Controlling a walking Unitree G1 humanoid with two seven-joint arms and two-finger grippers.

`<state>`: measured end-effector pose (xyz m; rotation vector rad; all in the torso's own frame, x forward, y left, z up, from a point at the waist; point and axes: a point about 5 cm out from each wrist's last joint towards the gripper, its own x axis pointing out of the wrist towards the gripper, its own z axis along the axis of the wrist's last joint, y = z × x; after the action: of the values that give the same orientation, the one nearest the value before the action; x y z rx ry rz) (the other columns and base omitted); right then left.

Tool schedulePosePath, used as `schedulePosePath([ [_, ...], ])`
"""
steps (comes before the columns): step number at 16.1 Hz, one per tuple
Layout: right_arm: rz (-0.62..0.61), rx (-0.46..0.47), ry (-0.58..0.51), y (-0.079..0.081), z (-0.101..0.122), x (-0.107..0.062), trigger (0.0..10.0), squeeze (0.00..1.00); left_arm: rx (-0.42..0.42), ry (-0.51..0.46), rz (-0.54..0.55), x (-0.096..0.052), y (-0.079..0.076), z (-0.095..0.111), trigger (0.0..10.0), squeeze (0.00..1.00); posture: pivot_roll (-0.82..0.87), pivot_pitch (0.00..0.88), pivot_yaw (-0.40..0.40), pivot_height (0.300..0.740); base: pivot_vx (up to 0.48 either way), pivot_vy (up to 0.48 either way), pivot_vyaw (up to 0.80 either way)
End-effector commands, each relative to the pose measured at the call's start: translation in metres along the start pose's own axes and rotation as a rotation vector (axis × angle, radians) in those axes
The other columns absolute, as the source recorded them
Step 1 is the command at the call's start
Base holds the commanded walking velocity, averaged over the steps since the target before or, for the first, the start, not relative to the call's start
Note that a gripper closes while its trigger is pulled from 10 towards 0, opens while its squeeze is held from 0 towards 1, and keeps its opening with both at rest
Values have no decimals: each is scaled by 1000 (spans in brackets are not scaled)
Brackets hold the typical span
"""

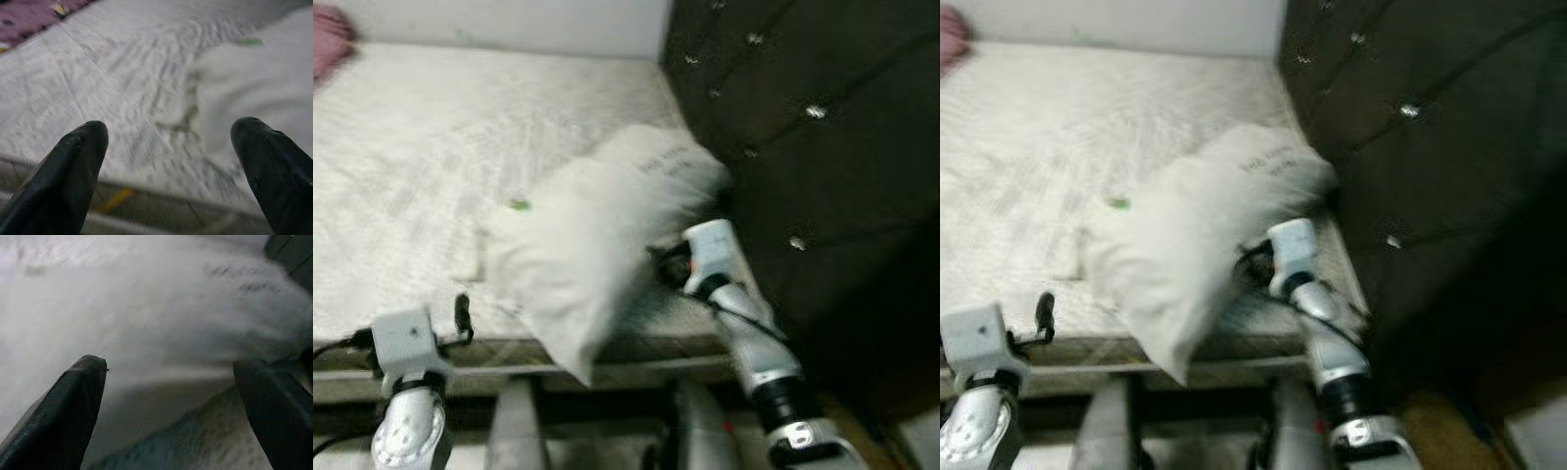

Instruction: Clean up the room

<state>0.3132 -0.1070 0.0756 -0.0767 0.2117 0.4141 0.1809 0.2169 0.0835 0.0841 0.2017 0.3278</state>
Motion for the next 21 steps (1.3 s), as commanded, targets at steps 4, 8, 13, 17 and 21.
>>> schedulePosePath([
  [4,54,-28,42,5,0,7,10000,0,7,-22,21,4,2,9,10000,0,99,54,-81,536,0,0,0],
  [8,56,-20,65,5,-3,7,10000,0,10,-35,15,7,1,15,10000,0,98,45,-77,536,0,0,0],
  [13,444,-47,271,26,-19,1,10000,0,48,13,10,-12,8,12,10000,0,126,49,-76,536,0,0,0],
  [17,624,-4,310,51,-14,8,10000,0,123,125,102,-48,31,-11,10000,0,178,63,-85,536,0,0,0],
  [21,700,63,300,86,0,18,10000,0,122,96,120,-42,29,-2,10000,0,210,55,-106,536,0,0,0],
])
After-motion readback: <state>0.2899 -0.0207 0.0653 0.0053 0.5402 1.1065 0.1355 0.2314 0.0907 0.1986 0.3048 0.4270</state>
